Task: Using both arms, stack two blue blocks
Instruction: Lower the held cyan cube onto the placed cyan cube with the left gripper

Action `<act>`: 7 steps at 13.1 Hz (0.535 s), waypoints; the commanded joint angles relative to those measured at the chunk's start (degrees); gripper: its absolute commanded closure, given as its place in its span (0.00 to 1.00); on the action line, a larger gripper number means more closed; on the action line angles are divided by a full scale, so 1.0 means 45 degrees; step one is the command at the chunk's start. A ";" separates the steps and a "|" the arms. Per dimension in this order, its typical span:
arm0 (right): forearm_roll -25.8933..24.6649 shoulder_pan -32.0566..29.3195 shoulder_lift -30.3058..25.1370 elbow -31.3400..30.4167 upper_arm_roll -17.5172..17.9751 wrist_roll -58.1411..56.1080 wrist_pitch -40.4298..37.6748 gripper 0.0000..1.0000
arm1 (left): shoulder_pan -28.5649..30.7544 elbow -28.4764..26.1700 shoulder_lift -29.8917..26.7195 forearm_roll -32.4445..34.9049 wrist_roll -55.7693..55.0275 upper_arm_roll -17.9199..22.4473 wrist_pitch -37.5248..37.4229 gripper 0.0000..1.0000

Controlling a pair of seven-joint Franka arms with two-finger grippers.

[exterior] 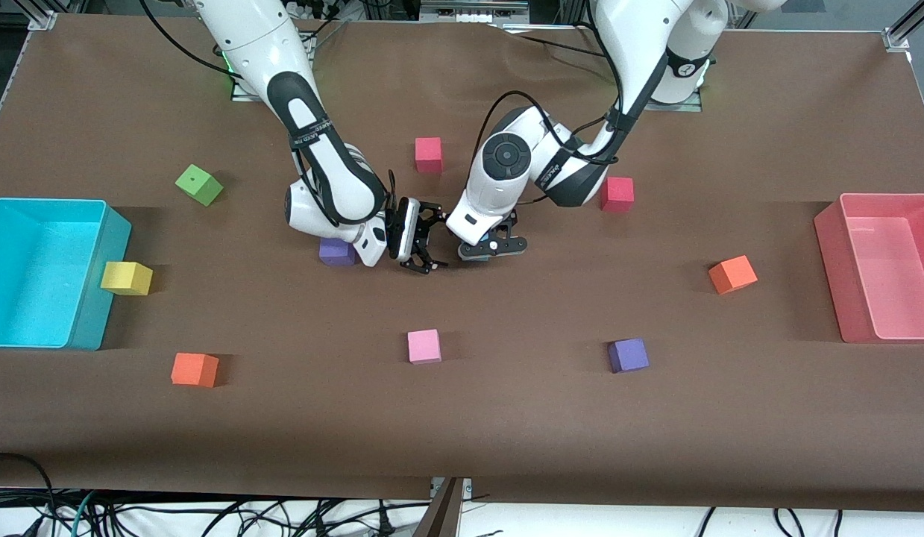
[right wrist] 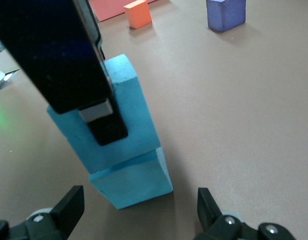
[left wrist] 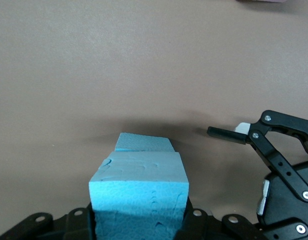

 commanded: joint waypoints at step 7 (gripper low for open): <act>0.0257 -0.0097 -0.0121 -0.0260 0.0092 -0.0245 -0.0091 0.00 | -0.0338 0.0317 0.0344 -0.0089 -0.0083 0.0237 0.0266 0.55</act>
